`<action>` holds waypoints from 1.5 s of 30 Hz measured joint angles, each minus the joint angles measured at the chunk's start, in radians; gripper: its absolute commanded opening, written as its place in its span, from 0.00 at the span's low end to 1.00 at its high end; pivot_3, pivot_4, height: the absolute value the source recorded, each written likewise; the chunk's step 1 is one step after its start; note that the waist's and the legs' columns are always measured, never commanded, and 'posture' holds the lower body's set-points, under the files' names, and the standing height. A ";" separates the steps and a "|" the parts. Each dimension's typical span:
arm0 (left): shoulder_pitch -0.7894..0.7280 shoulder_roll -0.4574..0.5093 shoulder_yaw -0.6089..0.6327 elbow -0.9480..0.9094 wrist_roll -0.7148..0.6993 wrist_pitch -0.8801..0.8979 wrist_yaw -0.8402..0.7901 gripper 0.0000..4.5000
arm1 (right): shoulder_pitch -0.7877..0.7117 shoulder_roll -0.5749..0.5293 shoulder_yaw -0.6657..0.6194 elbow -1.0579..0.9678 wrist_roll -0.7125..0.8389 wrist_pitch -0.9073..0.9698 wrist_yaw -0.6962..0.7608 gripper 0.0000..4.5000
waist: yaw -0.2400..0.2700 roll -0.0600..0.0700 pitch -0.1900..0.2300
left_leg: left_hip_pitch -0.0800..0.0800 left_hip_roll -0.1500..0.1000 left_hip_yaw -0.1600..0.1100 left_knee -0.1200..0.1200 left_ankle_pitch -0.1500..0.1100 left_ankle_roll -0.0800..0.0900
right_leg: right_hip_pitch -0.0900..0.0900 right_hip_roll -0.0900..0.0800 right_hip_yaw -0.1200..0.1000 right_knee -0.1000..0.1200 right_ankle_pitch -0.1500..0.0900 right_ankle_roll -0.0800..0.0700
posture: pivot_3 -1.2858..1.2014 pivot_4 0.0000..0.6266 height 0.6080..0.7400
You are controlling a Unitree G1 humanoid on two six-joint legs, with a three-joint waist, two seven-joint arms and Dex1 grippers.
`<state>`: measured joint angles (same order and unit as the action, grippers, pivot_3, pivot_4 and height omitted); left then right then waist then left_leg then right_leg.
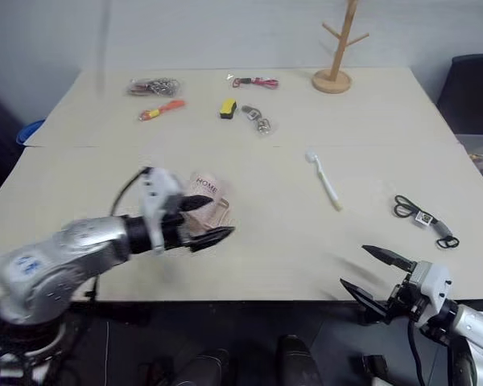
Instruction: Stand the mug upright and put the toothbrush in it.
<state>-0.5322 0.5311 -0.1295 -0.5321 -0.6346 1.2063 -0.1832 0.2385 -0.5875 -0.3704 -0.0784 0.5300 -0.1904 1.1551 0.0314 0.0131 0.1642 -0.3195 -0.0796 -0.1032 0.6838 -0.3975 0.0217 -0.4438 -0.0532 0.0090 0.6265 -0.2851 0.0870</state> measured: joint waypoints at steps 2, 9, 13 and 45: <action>-0.043 -0.031 -0.047 0.056 0.049 0.057 0.046 1.00 | 0.001 0.006 0.013 -0.004 0.000 0.005 -0.015 0.99 | -0.005 0.000 0.000 | 0.000 0.001 0.000 -0.001 0.000 -0.001 | -0.001 0.001 0.000 0.001 0.000 0.000 | 0.52 0.24 1.00; -0.184 0.018 -0.206 0.231 0.213 0.059 0.026 1.00 | 0.009 0.026 0.029 -0.064 0.000 0.022 -0.066 0.99 | -0.004 0.000 0.000 | 0.000 0.001 0.000 0.000 0.000 -0.002 | -0.001 0.001 0.000 -0.001 0.000 0.000 | 0.52 0.24 1.00; -0.224 0.044 -0.253 0.366 0.270 -0.008 -0.064 0.80 | 0.011 0.037 0.038 -0.079 0.001 0.027 -0.100 1.00 | -0.004 0.000 0.000 | 0.000 0.001 0.000 0.000 0.000 -0.002 | -0.001 0.001 0.000 -0.001 0.000 0.000 | 0.52 0.24 1.00; -0.026 -0.471 -0.008 1.046 0.196 -1.294 -1.045 0.06 | 0.068 0.057 0.006 -0.116 -0.036 -0.051 -0.210 1.00 | -0.003 0.000 0.000 | -0.003 0.000 0.000 0.007 0.000 -0.001 | -0.001 -0.001 -0.002 0.000 0.000 0.001 | 0.52 0.24 1.00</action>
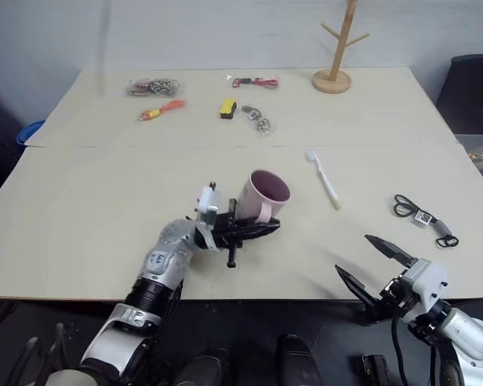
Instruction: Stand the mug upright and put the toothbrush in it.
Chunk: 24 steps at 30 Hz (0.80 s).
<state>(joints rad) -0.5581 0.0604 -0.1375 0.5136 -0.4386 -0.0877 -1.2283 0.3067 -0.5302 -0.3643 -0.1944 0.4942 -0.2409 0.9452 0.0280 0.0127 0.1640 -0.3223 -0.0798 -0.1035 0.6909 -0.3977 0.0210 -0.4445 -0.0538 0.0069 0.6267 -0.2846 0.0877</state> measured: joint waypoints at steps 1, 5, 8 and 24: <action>-0.001 -0.005 0.001 0.011 0.004 -0.016 -0.001 0.13 | 0.000 0.000 0.000 0.000 -0.001 0.000 -0.003 1.00 | 0.000 0.000 0.000 | 0.000 0.000 0.000 0.000 0.000 0.000 | 0.000 0.000 0.000 0.000 0.000 0.000 | 0.52 0.24 1.00; 0.007 0.010 0.015 0.036 0.025 -0.055 0.015 0.31 | -0.007 0.000 0.000 -0.002 -0.001 -0.006 -0.022 1.00 | 0.000 0.000 -0.001 | 0.001 0.000 0.000 0.000 0.000 0.000 | 0.000 0.000 0.001 0.000 0.000 0.000 | 0.52 0.24 1.00; 0.039 0.085 0.024 0.020 0.052 -0.058 0.015 0.50 | -0.009 0.001 0.000 0.003 -0.003 -0.025 -0.022 1.00 | -0.006 0.001 -0.002 | 0.002 0.001 0.001 -0.003 0.000 0.000 | 0.000 0.002 0.002 0.000 0.000 0.000 | 0.52 0.24 1.00; 0.261 0.392 0.206 -0.316 -0.009 0.092 0.085 1.00 | 0.102 0.023 -0.059 0.116 0.027 -0.059 -0.012 1.00 | -0.001 0.002 -0.002 | 0.002 0.002 0.001 -0.005 0.000 0.000 | 0.000 0.001 0.003 -0.001 0.000 0.000 | 0.52 0.24 1.00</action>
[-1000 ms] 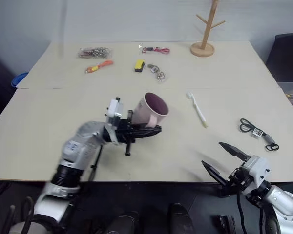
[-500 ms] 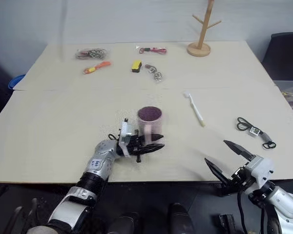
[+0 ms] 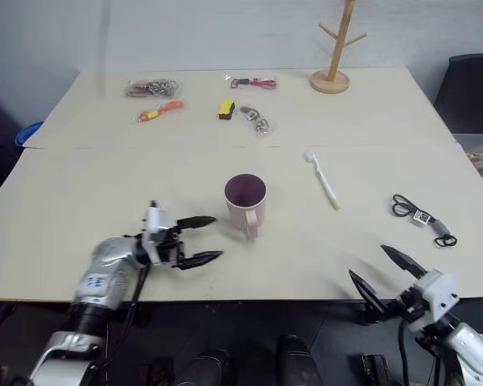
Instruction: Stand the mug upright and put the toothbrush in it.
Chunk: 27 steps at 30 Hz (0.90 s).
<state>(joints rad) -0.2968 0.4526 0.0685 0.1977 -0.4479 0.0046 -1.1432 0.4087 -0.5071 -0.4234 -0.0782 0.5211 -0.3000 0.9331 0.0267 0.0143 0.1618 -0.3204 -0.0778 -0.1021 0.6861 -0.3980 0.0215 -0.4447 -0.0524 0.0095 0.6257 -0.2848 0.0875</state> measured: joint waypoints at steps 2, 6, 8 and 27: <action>0.048 0.049 0.074 -0.078 -0.046 0.051 0.030 1.00 | 0.041 -0.005 -0.023 0.000 0.019 0.015 0.013 1.00 | 0.000 0.000 0.000 | 0.000 0.000 0.000 0.000 0.000 0.000 | 0.000 0.000 0.000 0.000 0.000 0.000 | 0.52 0.24 1.00; 0.155 0.154 0.221 -0.231 -0.121 0.141 0.086 1.00 | -0.038 -0.006 -0.019 0.001 -0.007 0.021 -0.031 1.00 | -0.012 0.000 0.000 | 0.002 0.001 0.002 -0.001 0.000 0.000 | 0.000 0.001 0.002 0.001 0.000 0.000 | 0.52 0.24 1.00; 0.195 0.175 0.251 -0.283 -0.159 0.192 0.096 1.00 | -0.135 -0.026 0.014 -0.019 -0.030 0.082 -0.082 1.00 | -0.010 0.002 -0.001 | 0.002 0.001 0.002 -0.001 0.000 0.000 | 0.000 0.001 0.002 0.001 0.000 0.000 | 0.52 0.24 1.00; 0.229 0.190 0.217 -0.387 -0.191 0.263 0.115 1.00 | -1.393 -0.114 0.623 0.683 -0.360 1.086 -0.242 0.63 | -0.028 -0.001 -0.001 | -0.018 -0.006 -0.001 0.007 -0.002 0.002 | -0.017 -0.006 -0.006 0.007 -0.001 -0.003 | 0.52 0.24 1.00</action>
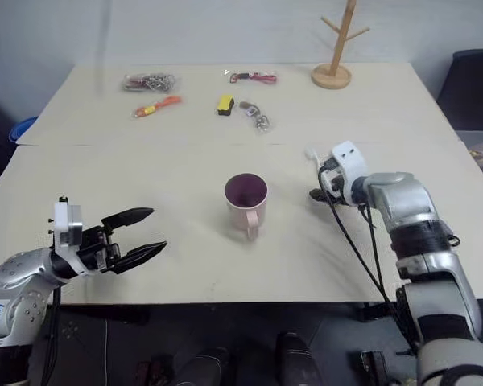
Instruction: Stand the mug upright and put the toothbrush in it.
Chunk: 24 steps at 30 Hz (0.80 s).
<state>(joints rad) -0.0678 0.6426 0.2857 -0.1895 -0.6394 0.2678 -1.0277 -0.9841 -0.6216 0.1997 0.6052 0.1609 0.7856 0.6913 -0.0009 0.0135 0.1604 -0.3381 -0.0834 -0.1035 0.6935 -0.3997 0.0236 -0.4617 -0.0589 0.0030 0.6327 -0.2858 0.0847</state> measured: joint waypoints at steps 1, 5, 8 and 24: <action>-0.001 0.000 0.000 0.000 0.000 -0.002 0.000 1.00 | -0.028 0.007 0.001 0.057 -0.008 -0.004 0.007 0.56 | -0.004 0.000 0.000 | 0.000 -0.001 0.000 0.001 0.000 0.000 | 0.000 0.000 0.000 0.000 0.000 0.000 | 0.52 0.24 1.00; 0.006 0.000 -0.003 -0.002 0.001 -0.004 0.000 1.00 | -0.094 0.010 0.001 0.193 -0.045 -0.038 0.055 0.24 | -0.005 0.000 0.000 | 0.000 -0.001 0.000 0.003 0.000 0.000 | 0.000 -0.001 0.000 0.001 0.000 0.000 | 0.52 0.24 1.00; 0.011 0.000 -0.003 -0.010 0.001 -0.008 -0.004 1.00 | -0.110 0.010 -0.012 0.242 -0.050 -0.055 0.103 0.05 | -0.005 0.000 0.000 | 0.000 -0.001 0.000 0.003 0.000 0.000 | 0.000 -0.001 0.001 0.004 0.000 0.000 | 0.52 0.24 1.00; -0.011 -0.054 -0.011 -0.046 -0.073 0.042 0.031 1.00 | 0.323 0.378 -0.375 -0.492 0.408 -0.584 0.338 0.05 | -0.028 0.000 0.000 | 0.001 0.000 0.000 0.004 0.000 0.000 | -0.001 0.000 -0.001 0.009 0.001 0.001 | 0.52 0.24 1.00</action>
<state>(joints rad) -0.0790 0.5884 0.2746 -0.2356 -0.7124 0.3101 -0.9963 -0.6607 -0.2432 -0.1755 0.1131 0.5693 0.2011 1.0294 -0.0288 0.0138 0.1603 -0.3369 -0.0830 -0.1040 0.6971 -0.4000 0.0236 -0.4623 -0.0587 0.0015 0.6419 -0.2852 0.0858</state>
